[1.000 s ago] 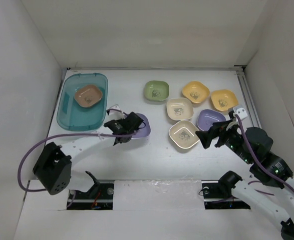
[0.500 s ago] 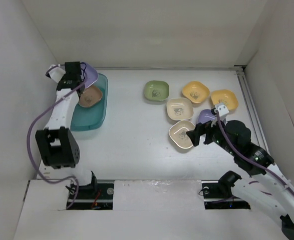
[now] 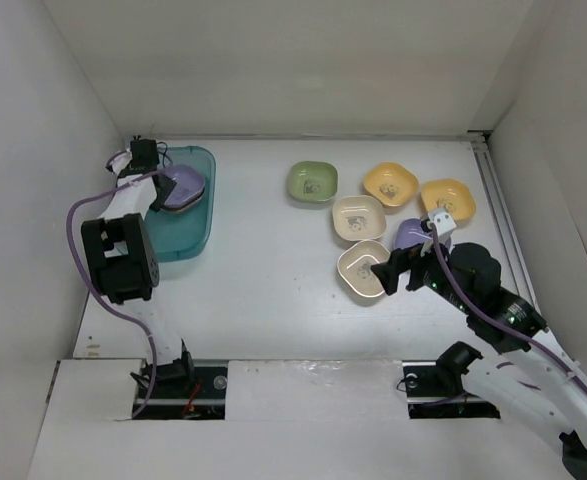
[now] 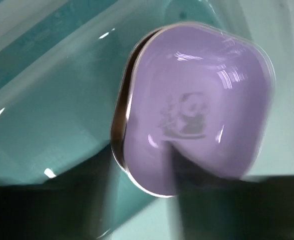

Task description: Place the plates into the plastic bin on the countertop

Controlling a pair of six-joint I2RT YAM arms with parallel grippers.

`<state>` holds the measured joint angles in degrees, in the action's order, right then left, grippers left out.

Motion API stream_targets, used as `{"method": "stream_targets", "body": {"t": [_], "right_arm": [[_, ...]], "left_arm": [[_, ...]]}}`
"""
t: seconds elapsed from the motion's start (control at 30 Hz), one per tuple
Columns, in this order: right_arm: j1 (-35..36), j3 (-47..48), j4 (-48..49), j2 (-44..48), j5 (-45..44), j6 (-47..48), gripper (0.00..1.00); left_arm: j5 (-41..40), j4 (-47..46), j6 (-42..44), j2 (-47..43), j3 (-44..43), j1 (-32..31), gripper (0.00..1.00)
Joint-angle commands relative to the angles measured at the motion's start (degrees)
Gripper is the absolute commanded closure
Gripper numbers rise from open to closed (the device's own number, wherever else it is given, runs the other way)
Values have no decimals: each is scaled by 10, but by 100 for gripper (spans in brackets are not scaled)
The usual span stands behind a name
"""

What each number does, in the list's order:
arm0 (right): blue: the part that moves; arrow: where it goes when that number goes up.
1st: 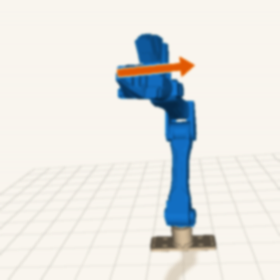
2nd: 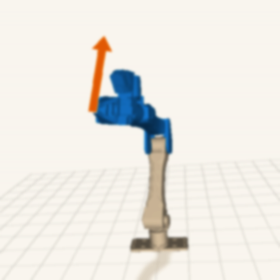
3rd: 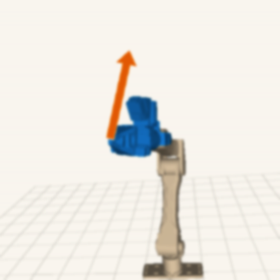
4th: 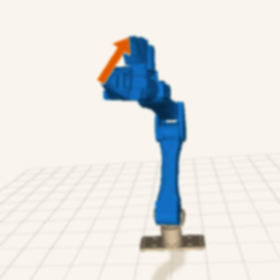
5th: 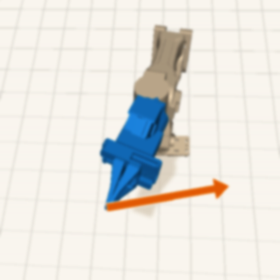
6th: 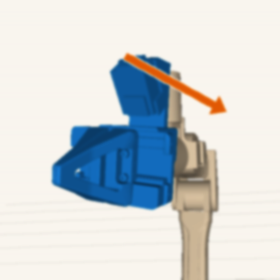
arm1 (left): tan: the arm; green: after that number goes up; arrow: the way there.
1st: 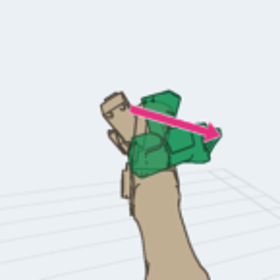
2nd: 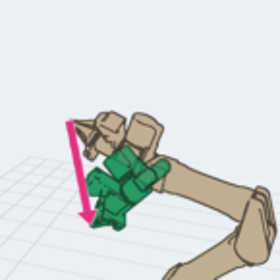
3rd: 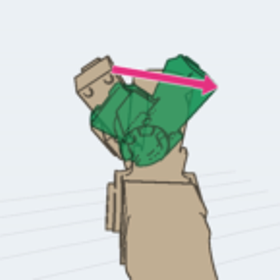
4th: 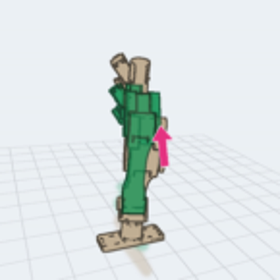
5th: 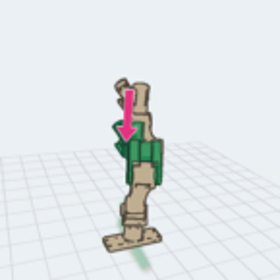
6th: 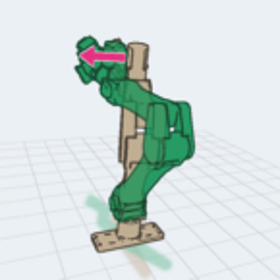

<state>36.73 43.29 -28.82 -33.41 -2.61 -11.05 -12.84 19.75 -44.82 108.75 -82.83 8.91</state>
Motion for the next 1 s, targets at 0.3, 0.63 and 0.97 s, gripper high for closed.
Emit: {"method": "stream_targets", "body": {"t": [0.3, 0.63, 0.97], "right_arm": [[2, 2, 36, 1, -22, 8, 0], [-9, 44, 8, -25, -89, -13, 0], [-14, 44, -9, 7, -72, -13, 0]], "left_arm": [[-39, -24, 50, -176, 1, -170, 0], [49, -46, 121, 36, -138, -361, 0], [18, -38, 123, 178, -209, -374, 10]]}}
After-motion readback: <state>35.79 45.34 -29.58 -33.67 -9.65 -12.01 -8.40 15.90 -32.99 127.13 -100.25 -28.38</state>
